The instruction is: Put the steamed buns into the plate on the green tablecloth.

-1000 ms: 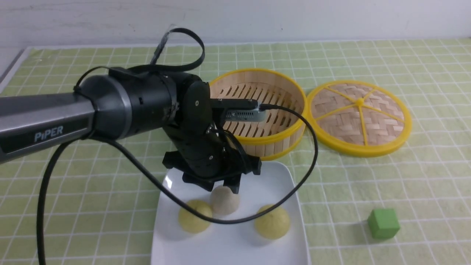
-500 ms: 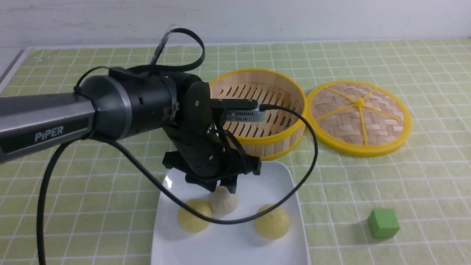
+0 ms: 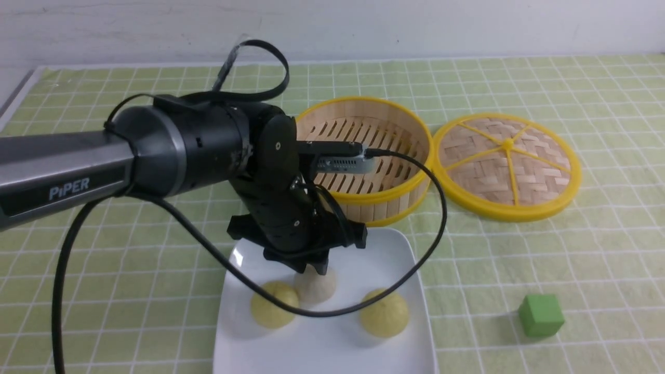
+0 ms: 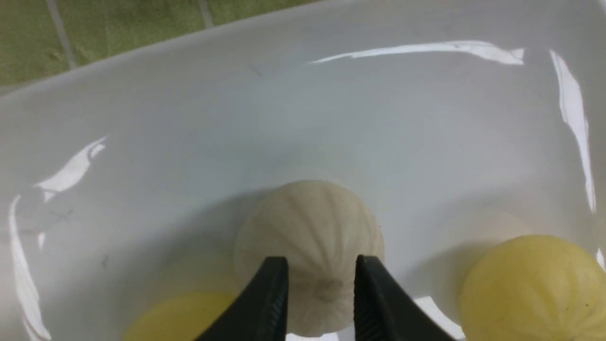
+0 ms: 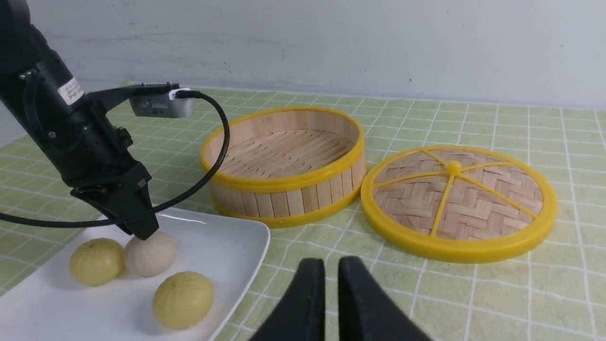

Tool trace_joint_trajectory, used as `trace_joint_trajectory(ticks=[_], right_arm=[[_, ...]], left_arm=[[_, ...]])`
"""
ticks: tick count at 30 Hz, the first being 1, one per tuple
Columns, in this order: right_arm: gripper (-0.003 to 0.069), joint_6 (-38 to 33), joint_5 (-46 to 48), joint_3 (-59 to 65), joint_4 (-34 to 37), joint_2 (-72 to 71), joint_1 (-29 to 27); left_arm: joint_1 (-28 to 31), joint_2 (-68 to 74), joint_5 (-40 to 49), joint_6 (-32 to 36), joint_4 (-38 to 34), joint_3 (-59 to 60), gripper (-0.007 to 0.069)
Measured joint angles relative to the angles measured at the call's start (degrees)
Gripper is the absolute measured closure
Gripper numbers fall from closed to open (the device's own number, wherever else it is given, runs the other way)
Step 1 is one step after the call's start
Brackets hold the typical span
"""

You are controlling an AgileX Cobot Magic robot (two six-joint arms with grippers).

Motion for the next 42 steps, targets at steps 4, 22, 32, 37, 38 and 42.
trace_joint_trajectory(ticks=[4, 22, 32, 37, 38, 42], right_arm=[[0.0585, 0.0, -0.5, 2.2, -0.8, 0.0, -3.5], [0.0565, 0.0, -4.4, 16.9, -7.2, 0.0, -13.9], [0.0550, 0.0, -4.8, 16.9, -7.2, 0.0, -20.3], [0.0550, 0.0, -4.8, 16.9, -7.2, 0.0, -20.5], [0.0550, 0.0, -4.8, 16.9, -7.2, 0.0, -20.5], [0.0544, -0.1, -4.8, 16.9, -7.2, 0.0, -20.5]], left_arm=[[0.0, 0.0, 0.2, -1.9, 0.8, 0.0, 0.0393], [0.0, -9.1, 3.0, -2.2, 9.2, -0.1, 0.0622], [0.0, -20.8, 7.3, -2.2, 11.9, 0.0, 0.0622], [0.0, -30.6, 11.1, -2.2, 16.4, 0.0, 0.0622], [0.0, -32.5, 12.0, -2.2, 17.2, 0.0, 0.0622], [0.0, -43.6, 18.1, -2.2, 20.3, 0.8, 0.0622]])
